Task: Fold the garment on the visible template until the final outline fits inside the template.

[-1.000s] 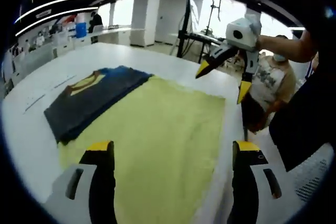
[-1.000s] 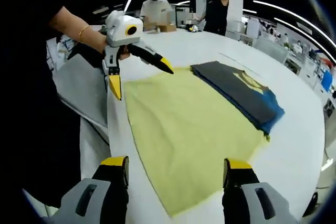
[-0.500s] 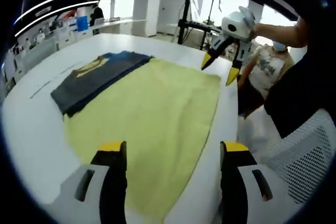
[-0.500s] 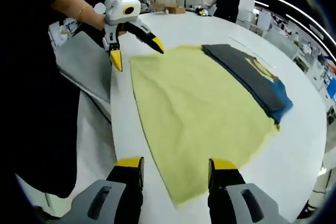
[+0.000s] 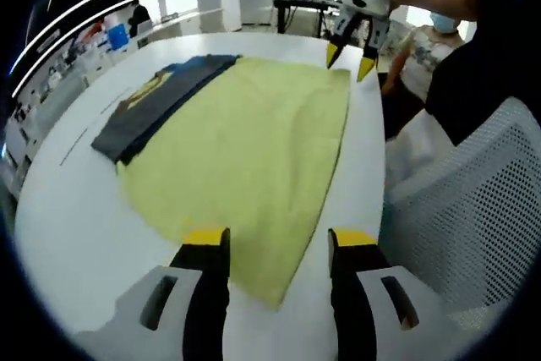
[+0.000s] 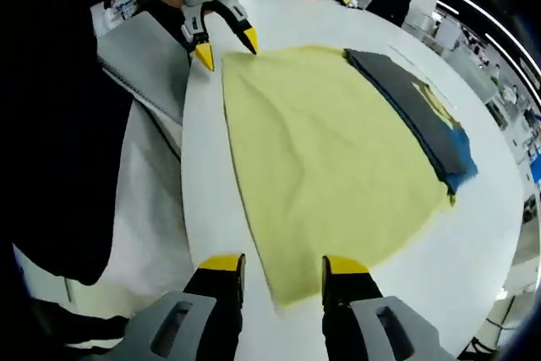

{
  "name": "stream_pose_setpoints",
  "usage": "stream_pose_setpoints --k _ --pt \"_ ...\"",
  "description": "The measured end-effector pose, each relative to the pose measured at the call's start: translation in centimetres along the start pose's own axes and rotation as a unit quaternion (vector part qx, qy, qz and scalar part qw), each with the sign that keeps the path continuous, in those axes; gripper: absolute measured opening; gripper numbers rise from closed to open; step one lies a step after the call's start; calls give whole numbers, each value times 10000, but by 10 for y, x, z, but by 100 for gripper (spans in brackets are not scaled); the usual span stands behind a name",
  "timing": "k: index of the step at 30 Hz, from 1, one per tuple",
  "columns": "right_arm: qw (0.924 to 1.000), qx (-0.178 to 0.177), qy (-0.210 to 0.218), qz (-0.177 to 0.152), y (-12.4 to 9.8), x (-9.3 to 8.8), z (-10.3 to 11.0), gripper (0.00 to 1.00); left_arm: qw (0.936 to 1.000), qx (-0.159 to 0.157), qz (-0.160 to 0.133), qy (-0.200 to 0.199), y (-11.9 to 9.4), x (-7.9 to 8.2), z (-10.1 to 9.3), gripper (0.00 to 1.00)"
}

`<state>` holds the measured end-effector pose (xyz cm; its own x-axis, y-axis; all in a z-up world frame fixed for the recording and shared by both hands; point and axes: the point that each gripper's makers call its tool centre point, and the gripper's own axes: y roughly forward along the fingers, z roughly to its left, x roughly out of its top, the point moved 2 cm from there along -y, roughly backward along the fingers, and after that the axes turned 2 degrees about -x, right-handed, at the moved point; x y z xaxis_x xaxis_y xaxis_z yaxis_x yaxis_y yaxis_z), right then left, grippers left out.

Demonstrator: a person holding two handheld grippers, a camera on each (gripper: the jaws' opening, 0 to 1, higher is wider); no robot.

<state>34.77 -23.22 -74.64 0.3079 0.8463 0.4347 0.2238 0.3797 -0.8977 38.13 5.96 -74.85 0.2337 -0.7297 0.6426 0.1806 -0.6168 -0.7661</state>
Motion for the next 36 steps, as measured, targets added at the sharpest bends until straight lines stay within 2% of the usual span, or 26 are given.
stream_pose_setpoints --k 2,4,6,9,12,13,16,18,20,22,24,28,32,36 --pt "9999 -1 -116 100 -1 -3 -1 30 9999 33 108 9 -2 -4 1 38" --pt "9996 -11 -220 162 -1 -6 -2 26 9993 43 296 215 -1 -9 3 36" --pt "9993 -30 -283 246 -1 -10 -3 22 9993 32 329 175 -1 -10 3 34" --pt "9983 9 -425 397 0 -16 -4 23 9991 -39 369 225 -1 -11 2 34" --pt "9955 -76 -645 692 0 -26 -7 21 9967 -8 596 548 -1 -15 4 33" --pt "9965 -90 -535 634 3 -26 -8 21 9964 -32 580 616 0 -14 1 31" --pt "9965 -41 -552 632 3 -28 -9 19 9944 -66 617 860 0 -14 1 30" --pt "9971 -58 -465 606 5 -28 -11 18 9913 -233 731 1070 0 -14 -1 26" --pt "9968 -108 -499 616 6 -29 -14 14 9919 -218 736 1010 1 -14 0 19" --pt "9972 -89 -418 613 6 -29 -15 13 9919 -271 739 1001 2 -13 0 17" --pt "9973 -77 -423 601 6 -29 -14 12 9921 -187 739 992 2 -13 3 17" --pt "9978 -70 -378 547 5 -28 -14 10 9929 -62 755 916 3 -14 7 8" --pt "9982 -52 -329 506 5 -28 -14 8 9927 13 785 913 3 -15 9 4" --pt "9981 -188 -310 495 6 -28 -20 1 9933 52 786 845 3 -15 11 1"
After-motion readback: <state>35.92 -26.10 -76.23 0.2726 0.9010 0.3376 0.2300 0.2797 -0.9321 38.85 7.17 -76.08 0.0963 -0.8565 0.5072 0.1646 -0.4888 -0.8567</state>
